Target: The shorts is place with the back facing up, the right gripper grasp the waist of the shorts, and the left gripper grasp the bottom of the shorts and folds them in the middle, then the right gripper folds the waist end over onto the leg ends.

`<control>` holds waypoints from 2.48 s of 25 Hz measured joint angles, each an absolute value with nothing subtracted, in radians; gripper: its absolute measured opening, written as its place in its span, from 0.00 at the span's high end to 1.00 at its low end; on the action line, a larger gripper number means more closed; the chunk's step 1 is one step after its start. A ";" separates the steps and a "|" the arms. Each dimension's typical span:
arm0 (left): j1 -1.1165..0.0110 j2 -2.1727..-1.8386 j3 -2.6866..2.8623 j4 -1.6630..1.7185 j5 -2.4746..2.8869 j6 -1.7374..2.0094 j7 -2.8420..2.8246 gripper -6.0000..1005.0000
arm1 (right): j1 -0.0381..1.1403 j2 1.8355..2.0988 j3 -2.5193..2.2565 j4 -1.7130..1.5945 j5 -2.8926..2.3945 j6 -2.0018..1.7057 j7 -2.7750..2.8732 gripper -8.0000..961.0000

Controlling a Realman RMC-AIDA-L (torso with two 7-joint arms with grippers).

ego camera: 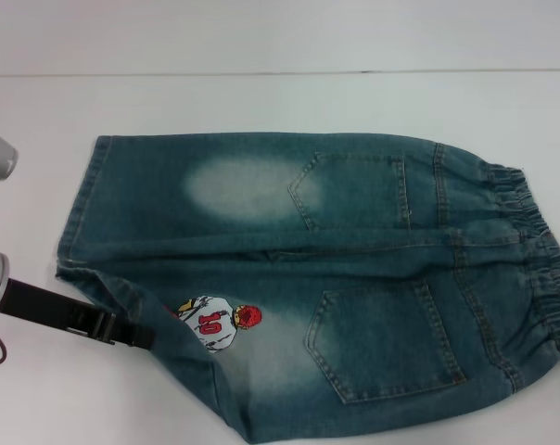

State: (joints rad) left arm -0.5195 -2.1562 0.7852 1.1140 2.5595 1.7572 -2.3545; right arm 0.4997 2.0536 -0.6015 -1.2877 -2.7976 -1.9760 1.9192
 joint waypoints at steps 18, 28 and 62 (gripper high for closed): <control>-0.532 -2.158 0.786 1.113 2.539 1.749 -2.347 0.92 | 0.452 2.090 -0.629 -1.232 -2.740 -1.853 1.805 0.20; -0.547 -2.159 0.787 1.093 2.539 1.739 -2.351 0.92 | 0.438 2.088 -0.624 -1.247 -2.674 -1.875 1.734 0.21; -0.584 -2.153 0.785 1.045 2.533 1.679 -2.344 0.92 | 0.396 2.082 -0.476 -1.109 -2.615 -1.823 1.520 0.94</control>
State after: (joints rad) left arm -0.5845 -2.1531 0.7850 1.0445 2.5328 1.6792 -2.3436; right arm 0.3957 2.0820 -0.4757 -1.1087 -2.6151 -1.8233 1.5197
